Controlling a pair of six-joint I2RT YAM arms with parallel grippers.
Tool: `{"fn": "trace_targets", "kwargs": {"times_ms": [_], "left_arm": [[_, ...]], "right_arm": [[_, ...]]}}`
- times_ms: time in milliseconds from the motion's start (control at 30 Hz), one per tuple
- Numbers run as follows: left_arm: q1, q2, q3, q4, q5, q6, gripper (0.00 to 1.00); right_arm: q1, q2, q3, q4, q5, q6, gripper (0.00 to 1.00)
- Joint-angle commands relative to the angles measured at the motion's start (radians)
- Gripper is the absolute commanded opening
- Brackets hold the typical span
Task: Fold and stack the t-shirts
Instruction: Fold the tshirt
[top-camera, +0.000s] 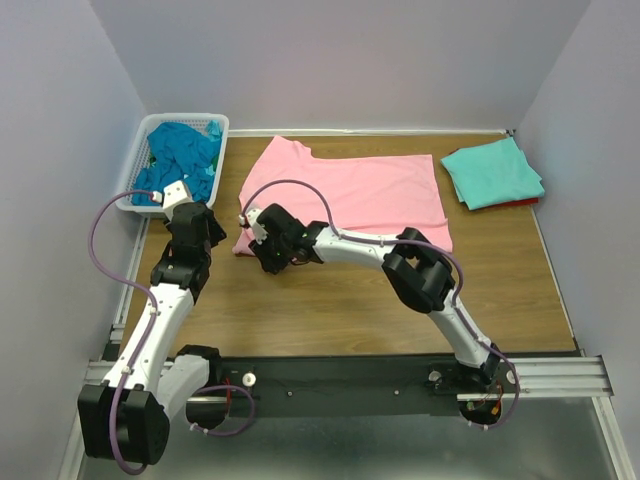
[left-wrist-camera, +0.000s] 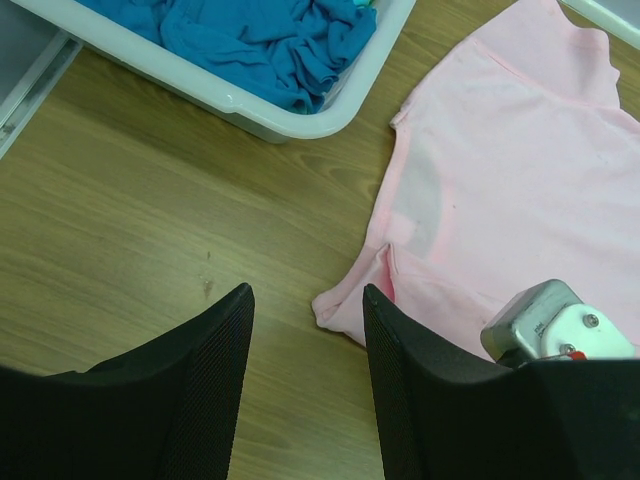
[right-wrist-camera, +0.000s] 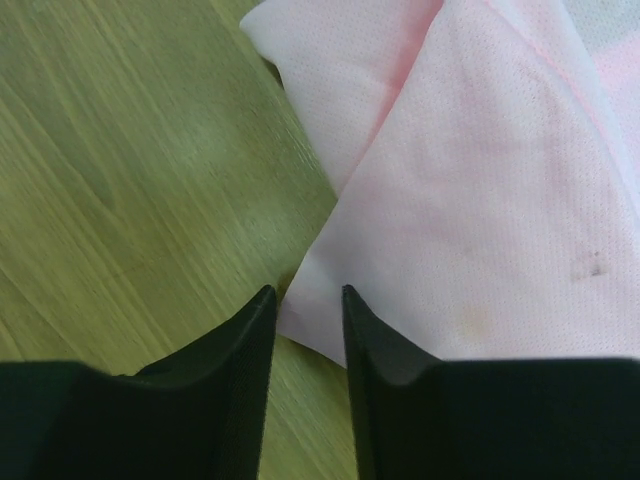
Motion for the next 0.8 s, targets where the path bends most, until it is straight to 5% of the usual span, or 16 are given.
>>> {"fn": "trace_targets", "kwargs": {"times_ms": [0, 67, 200, 767], "left_arm": [[0.009, 0.002, -0.002, 0.020, 0.005, 0.006, 0.55], [0.009, 0.005, -0.001, 0.020, 0.006, 0.006, 0.55], [0.009, 0.007, -0.002, 0.020, 0.006, 0.007, 0.55], [0.011, 0.043, -0.001, 0.015, 0.022, 0.012, 0.55]], "right_arm": [[0.018, 0.042, 0.008, -0.005, 0.047, -0.026, 0.35], [0.020, 0.041, 0.001, -0.004, 0.065, -0.032, 0.18], [0.020, 0.019, 0.002, -0.005, 0.114, -0.035, 0.01], [-0.034, 0.038, 0.202, -0.001, 0.446, -0.281, 0.01]]}}
